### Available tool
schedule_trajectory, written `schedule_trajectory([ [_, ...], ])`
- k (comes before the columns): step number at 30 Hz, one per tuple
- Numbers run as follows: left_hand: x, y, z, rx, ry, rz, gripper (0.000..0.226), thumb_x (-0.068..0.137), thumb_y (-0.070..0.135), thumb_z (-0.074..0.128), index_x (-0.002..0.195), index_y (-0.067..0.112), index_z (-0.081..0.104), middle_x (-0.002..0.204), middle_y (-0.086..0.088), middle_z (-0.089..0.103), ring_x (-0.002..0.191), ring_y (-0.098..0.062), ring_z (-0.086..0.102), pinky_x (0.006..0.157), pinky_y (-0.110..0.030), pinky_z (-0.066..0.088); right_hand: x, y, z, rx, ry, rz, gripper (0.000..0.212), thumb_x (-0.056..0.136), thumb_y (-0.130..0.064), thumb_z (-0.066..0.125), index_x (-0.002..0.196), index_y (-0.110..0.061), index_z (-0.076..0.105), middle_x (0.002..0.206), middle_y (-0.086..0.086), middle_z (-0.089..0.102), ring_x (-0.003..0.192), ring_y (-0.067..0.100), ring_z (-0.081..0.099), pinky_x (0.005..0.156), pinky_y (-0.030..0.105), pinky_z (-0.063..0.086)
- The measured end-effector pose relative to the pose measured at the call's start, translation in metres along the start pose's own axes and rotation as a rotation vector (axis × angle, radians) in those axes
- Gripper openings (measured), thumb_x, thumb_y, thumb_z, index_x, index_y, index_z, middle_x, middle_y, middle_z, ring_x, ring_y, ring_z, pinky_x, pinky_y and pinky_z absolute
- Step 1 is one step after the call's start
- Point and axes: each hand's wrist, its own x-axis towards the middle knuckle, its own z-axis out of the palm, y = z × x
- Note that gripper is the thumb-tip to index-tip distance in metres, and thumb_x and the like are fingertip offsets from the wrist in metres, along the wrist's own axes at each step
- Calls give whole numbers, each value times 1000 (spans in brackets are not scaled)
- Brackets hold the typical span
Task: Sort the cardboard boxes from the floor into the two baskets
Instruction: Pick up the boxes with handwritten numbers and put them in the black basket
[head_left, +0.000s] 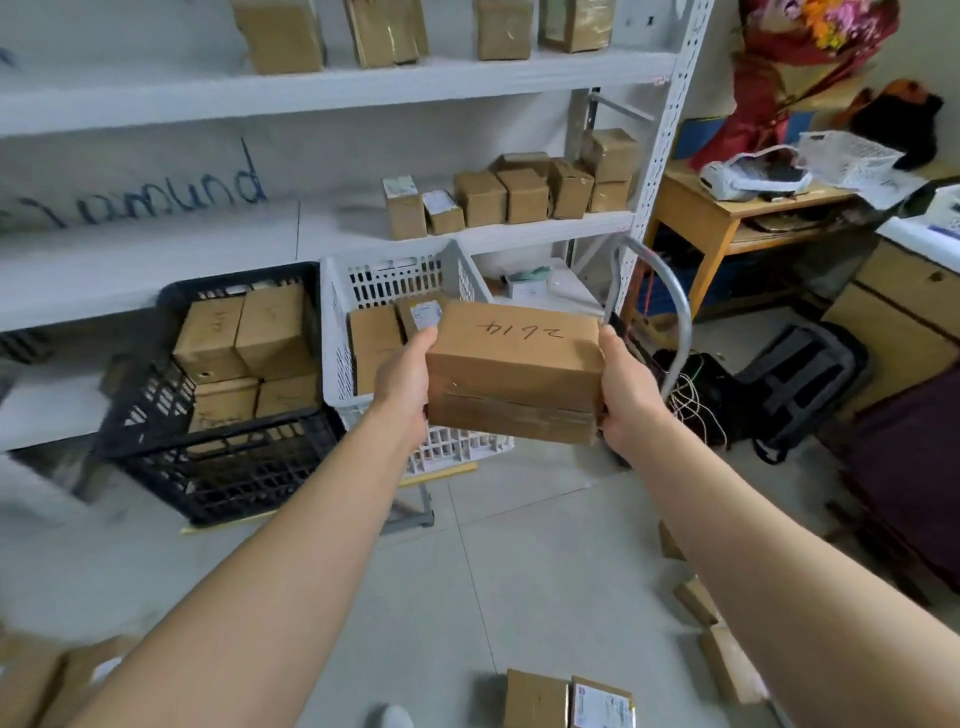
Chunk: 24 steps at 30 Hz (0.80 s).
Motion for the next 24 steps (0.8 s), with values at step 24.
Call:
schedule_trajectory([
  [24, 241, 111, -320, -198, 412, -197, 34, 89, 40, 54, 118, 24, 51, 108, -9, 62, 97, -31, 59, 80, -49, 53, 89, 54, 461, -441, -482, -20, 34, 92, -39, 55, 116, -16, 59, 111, 5, 64, 104, 25, 60, 95, 39, 50],
])
